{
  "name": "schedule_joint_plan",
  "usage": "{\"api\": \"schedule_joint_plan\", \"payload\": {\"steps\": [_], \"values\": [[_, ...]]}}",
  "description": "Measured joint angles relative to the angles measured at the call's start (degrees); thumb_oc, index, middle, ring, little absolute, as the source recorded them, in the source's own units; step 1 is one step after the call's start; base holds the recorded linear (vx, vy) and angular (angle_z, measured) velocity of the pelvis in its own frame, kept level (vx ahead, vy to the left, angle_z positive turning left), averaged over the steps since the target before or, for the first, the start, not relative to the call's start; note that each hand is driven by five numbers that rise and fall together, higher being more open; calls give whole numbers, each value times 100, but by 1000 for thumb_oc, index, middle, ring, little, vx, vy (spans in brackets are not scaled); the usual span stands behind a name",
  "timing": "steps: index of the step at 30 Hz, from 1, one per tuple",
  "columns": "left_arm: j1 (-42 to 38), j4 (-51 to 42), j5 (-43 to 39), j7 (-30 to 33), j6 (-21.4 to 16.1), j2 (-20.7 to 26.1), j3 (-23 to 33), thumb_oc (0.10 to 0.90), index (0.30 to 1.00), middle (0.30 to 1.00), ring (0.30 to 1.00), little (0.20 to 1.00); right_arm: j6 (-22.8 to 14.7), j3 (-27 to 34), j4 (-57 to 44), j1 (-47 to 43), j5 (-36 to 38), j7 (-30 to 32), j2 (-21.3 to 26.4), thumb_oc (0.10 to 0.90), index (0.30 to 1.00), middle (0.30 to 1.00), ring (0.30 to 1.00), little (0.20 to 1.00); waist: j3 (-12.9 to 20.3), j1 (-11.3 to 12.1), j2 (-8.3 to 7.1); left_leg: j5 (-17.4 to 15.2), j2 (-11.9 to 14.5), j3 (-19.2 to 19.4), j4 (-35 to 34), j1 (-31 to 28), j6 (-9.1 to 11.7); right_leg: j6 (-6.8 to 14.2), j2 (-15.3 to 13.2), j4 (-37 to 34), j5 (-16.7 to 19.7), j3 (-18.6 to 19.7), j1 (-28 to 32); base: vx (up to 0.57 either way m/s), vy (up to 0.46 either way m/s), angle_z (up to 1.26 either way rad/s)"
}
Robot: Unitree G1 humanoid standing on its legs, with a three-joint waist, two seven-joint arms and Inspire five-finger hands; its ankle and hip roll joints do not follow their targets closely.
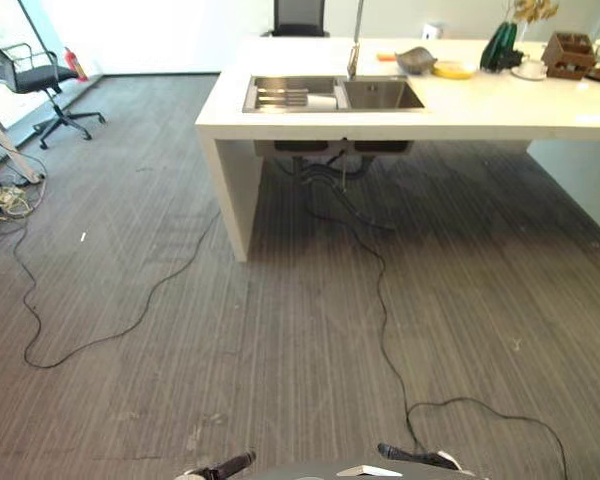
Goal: Place the dishes in the dishwasher.
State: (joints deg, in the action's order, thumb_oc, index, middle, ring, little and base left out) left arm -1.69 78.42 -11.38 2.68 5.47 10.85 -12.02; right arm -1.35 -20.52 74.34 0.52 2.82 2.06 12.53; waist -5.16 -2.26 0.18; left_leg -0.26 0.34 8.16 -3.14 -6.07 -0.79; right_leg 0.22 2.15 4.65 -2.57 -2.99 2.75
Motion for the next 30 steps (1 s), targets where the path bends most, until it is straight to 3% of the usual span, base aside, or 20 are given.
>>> {"api": "schedule_joint_plan", "payload": {"steps": [8,19,26,30], "values": [[-305,-209,-45,198,-147,-29,172,800,900,900,900,900,-88,101,-278,-130,-51,131,23,800,900,900,900,900,-221,-109,48,54,-8,23,-198,-196,2,22,27,-608,239,17,377,4,-1,-2],[-444,-356,-66,239,-168,-336,213,800,900,900,900,900,-167,91,-712,-73,-41,236,5,800,900,900,900,900,-354,-168,-50,51,-13,88,-203,-359,26,92,33,-971,359,117,646,1,-4,-3],[-365,-448,-293,499,-176,-345,243,800,900,900,900,900,-197,309,-944,93,441,321,-39,800,900,900,900,900,-373,-202,-54,51,-13,124,-205,-364,26,81,35,-990,376,153,647,1,0,-1],[-323,-470,-701,478,-226,-356,532,800,900,900,900,900,-213,334,-1248,270,620,301,20,800,900,900,900,900,-386,-204,-34,51,-13,121,-207,-364,26,66,37,-996,388,159,648,0,0,0]]}}
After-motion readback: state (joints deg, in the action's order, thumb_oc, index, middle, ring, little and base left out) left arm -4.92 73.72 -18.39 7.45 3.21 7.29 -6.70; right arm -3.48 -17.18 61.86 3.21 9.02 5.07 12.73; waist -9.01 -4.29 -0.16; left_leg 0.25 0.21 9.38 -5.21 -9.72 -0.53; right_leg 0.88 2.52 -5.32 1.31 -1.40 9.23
